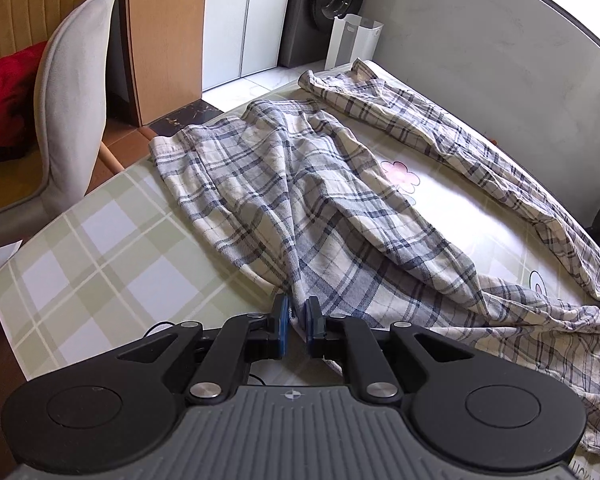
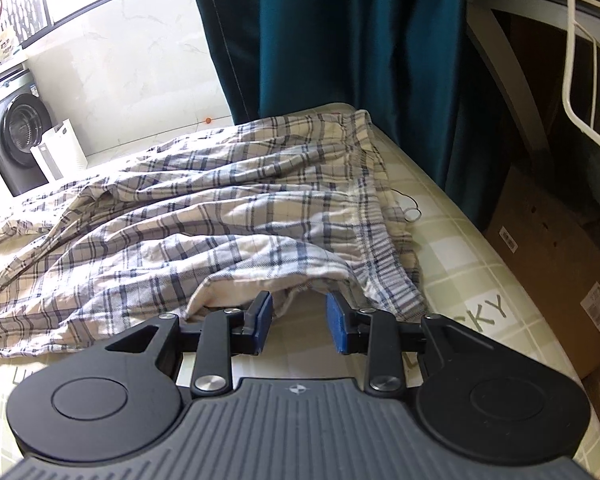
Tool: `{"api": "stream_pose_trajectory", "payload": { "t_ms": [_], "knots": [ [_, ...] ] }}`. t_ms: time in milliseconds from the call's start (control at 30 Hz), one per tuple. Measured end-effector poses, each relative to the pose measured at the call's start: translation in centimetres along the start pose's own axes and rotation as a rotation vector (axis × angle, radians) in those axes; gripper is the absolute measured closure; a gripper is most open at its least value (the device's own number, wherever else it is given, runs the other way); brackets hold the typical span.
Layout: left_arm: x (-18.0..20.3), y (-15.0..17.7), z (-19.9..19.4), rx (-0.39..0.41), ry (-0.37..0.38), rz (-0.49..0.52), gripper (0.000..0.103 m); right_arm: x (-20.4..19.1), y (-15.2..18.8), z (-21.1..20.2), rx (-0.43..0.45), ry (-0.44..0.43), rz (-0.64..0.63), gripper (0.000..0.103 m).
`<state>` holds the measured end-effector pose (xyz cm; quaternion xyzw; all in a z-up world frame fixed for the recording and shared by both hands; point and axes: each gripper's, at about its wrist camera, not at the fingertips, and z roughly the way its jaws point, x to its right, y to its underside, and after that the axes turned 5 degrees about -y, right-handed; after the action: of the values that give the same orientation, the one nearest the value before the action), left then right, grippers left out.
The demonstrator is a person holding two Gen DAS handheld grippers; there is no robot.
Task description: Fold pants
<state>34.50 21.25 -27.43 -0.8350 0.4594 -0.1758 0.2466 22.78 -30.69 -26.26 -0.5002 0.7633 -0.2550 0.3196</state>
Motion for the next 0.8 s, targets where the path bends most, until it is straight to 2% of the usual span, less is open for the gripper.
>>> {"api": "stream_pose_trajectory", "payload": {
  "t_ms": [233,433,533,667,800],
  "knots": [
    [0.7,-0.9,0.1,-0.012,-0.008,-0.024,0.089,0.7,0.0,-0.4,0.002,0.002,0.017,0.07],
    [1.7,-2.2,-1.9,0.078,0.012,0.001,0.089,1.0,-0.4,-1.5,0.032,-0.017,0.01,0.07],
    [2.9,-2.4,-2.2,0.095,0.027,0.025,0.087,1.2,-0.4,-1.9,0.043,-0.015,-0.002,0.07],
    [5.1,-2.3,-1.7,0.095,0.046,0.066,0.066,1.4,-0.9,-1.7,0.059,-0.015,0.003,0.069],
    [7.2,-2.1,-0.8,0.091,0.047,0.106,0.065,1.0,-1.5,-0.8,0.068,-0.017,0.016,0.063]
  ]
}}
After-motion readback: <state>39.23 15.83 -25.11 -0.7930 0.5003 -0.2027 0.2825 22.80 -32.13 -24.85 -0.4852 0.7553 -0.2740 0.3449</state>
